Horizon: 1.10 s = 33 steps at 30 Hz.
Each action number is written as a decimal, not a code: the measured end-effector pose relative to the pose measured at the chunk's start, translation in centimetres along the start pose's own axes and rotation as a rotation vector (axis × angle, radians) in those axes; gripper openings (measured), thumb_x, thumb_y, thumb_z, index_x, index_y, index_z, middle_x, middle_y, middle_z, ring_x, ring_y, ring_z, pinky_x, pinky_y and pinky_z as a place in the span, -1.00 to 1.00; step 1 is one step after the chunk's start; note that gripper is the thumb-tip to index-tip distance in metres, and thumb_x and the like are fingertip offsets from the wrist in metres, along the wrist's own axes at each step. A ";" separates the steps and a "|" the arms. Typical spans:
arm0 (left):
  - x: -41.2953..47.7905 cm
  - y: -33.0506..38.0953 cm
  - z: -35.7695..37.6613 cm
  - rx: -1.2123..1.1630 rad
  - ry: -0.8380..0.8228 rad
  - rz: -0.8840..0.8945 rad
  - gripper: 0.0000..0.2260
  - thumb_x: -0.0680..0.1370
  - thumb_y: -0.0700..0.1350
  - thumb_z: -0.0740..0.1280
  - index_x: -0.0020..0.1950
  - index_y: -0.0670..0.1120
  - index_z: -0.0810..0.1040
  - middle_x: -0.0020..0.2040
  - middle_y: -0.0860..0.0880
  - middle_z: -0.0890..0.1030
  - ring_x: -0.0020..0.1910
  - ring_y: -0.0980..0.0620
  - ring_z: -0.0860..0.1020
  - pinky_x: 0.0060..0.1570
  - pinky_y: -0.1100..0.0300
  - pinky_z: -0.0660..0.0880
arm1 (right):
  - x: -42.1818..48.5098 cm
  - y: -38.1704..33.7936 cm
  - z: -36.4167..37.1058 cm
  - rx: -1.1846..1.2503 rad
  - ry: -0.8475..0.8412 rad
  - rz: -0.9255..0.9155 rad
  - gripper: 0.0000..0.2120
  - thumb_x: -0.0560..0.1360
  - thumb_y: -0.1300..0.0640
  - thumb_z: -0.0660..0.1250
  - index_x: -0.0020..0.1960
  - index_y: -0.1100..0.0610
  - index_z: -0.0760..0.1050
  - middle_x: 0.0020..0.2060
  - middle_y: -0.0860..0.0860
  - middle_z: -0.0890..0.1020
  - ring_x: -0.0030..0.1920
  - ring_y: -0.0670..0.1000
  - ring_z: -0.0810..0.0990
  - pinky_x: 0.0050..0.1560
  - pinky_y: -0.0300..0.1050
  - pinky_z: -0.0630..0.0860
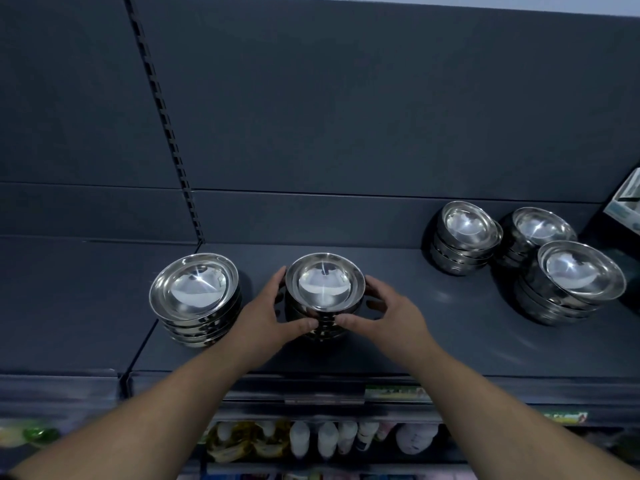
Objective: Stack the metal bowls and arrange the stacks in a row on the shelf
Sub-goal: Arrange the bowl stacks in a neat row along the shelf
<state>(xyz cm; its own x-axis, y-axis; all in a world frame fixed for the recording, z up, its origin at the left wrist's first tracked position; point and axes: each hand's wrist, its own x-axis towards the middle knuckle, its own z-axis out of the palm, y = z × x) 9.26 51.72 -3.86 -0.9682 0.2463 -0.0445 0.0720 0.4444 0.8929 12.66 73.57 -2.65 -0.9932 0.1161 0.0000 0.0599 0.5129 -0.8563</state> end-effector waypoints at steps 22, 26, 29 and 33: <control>-0.6 -1.5 1.7 0.081 0.074 -0.050 -0.18 0.36 0.01 0.55 0.52 0.02 0.22 0.45 0.01 0.39 0.40 0.08 0.34 0.36 0.20 0.30 | 0.6 1.8 0.9 -0.032 -0.037 0.018 -0.20 0.29 0.05 0.62 0.46 0.03 0.38 0.30 -0.03 0.57 0.30 -0.08 0.50 0.24 -0.23 0.40; -0.8 -0.9 1.3 0.078 0.080 -0.020 -0.17 0.35 0.00 0.57 0.51 0.08 0.21 0.43 0.07 0.38 0.31 0.18 0.33 0.28 0.27 0.27 | 0.5 1.7 0.7 -0.031 -0.052 0.011 -0.16 0.27 0.01 0.63 0.47 -0.02 0.35 0.32 -0.06 0.54 0.33 -0.09 0.47 0.29 -0.22 0.39; -0.7 -0.2 0.9 0.062 0.093 0.015 -0.19 0.35 0.01 0.56 0.50 0.13 0.22 0.38 0.14 0.39 0.29 0.22 0.32 0.27 0.29 0.26 | 0.5 1.3 0.4 -0.001 -0.034 -0.016 -0.13 0.24 -0.02 0.64 0.47 -0.07 0.34 0.29 -0.15 0.53 0.31 -0.14 0.46 0.33 -0.20 0.39; -0.7 0.2 0.6 0.052 0.096 0.037 -0.24 0.37 0.00 0.55 0.49 0.14 0.25 0.39 0.15 0.41 0.32 0.21 0.34 0.28 0.30 0.25 | 0.5 1.0 0.2 0.023 -0.015 -0.044 -0.20 0.28 0.01 0.62 0.44 -0.07 0.38 0.27 -0.16 0.54 0.29 -0.17 0.46 0.26 -0.27 0.36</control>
<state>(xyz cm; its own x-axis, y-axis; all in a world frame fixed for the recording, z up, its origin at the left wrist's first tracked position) 10.10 52.13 -3.92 -0.9830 0.1808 0.0334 0.1181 0.4815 0.8684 12.17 73.95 -3.59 -0.9963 0.0806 0.0303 0.0139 0.4979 -0.8671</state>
